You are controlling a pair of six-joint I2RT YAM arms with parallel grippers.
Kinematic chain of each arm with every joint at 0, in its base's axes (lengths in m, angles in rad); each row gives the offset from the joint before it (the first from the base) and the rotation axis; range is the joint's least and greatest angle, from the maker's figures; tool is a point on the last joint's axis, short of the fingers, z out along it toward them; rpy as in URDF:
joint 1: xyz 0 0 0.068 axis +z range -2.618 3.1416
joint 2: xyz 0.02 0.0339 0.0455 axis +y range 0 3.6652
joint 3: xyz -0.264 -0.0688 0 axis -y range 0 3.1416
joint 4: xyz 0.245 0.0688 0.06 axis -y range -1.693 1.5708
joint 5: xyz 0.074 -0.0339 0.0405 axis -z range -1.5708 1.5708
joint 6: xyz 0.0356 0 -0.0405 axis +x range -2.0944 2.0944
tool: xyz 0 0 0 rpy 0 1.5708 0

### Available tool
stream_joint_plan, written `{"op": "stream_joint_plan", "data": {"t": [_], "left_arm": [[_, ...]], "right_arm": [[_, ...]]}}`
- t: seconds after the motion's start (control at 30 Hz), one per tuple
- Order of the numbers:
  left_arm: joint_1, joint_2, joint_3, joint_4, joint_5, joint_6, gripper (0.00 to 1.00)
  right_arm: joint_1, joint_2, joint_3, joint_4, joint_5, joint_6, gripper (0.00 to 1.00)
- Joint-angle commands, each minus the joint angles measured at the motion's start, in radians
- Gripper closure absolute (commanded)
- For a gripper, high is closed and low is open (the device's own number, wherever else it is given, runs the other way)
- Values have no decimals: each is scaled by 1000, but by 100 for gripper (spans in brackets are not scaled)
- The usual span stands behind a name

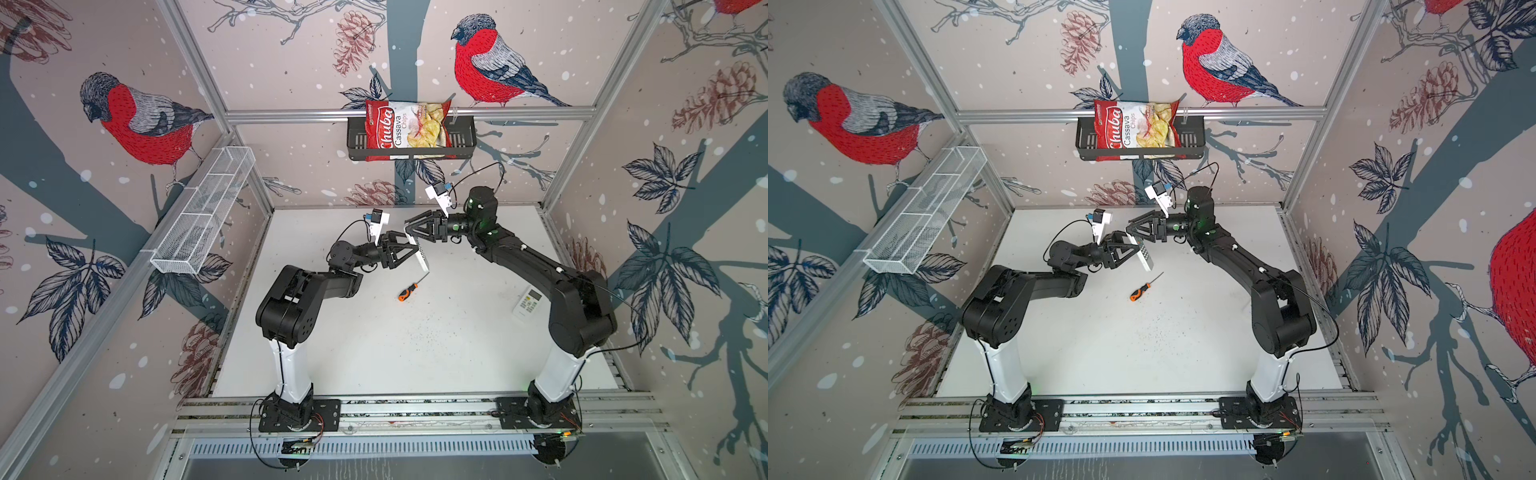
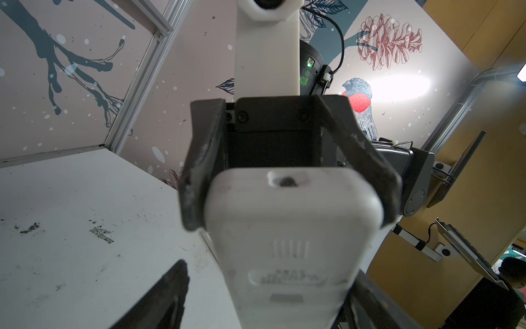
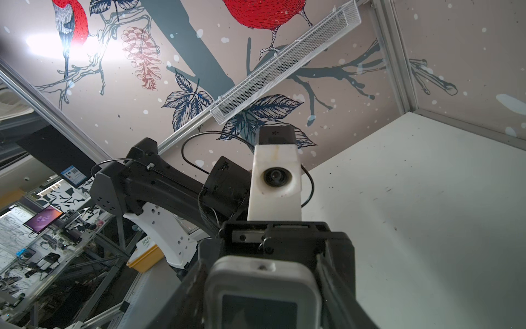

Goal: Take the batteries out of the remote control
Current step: 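Close the left gripper on the remote's other end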

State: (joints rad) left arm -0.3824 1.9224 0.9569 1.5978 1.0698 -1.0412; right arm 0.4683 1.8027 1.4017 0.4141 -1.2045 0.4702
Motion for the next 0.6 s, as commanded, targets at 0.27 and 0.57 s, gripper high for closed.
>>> {"op": "stream_joint_plan", "data": {"t": [0.27, 0.57], "left_arm": [[0, 7, 7, 202, -2, -23, 18], [0, 7, 3, 202, -8, -22, 34]], "right_arm": [[7, 9, -9, 58, -23, 20, 76], [10, 7, -13, 59, -23, 19, 76]]}}
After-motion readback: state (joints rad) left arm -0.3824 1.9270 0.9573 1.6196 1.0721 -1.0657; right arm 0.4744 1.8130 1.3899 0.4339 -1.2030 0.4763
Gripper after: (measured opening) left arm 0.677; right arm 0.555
